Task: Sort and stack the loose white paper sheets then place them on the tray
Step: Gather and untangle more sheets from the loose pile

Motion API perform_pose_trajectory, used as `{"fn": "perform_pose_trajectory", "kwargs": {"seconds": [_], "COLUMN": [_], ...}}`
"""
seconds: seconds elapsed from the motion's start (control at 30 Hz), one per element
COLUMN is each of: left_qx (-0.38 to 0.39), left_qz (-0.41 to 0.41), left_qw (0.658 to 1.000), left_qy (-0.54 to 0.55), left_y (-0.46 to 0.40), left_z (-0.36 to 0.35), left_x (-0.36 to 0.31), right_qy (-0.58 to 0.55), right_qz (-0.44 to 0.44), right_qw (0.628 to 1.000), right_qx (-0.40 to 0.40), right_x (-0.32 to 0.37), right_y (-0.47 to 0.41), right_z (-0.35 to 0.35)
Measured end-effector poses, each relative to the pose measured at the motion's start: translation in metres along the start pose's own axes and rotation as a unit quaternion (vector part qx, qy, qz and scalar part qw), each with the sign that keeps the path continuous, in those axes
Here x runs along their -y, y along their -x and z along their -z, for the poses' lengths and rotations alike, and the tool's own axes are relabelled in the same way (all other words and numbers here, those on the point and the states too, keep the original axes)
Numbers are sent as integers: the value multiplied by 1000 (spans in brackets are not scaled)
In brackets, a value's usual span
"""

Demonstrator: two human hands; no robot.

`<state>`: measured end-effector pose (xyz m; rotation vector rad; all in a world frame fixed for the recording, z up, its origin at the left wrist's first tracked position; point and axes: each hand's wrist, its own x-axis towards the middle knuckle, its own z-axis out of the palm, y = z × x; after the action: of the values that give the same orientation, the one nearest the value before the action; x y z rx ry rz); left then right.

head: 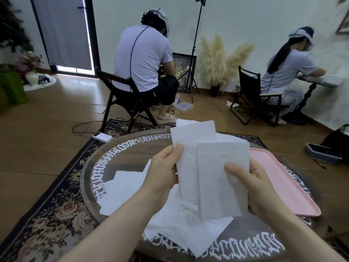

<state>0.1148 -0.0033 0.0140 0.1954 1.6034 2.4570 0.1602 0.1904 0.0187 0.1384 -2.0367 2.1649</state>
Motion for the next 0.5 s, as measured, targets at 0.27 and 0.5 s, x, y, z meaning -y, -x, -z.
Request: {"fn": "perform_pose_trajectory", "kwargs": {"seconds": [0.27,0.5], "left_qx": [49,-26], "left_qz": [19,-48], "left_qw": [999,997], "left_qy": [-6,-51], "left_y": [-1,-1], "left_z": [2,1], "left_x": [1,6], "right_qy": [6,38], "right_qz": [-24,134], "right_qw": [996,979], "right_qx": [82,-147], "right_x": [-1,15], "right_y": [0,-6], "right_z": [7,4]}}
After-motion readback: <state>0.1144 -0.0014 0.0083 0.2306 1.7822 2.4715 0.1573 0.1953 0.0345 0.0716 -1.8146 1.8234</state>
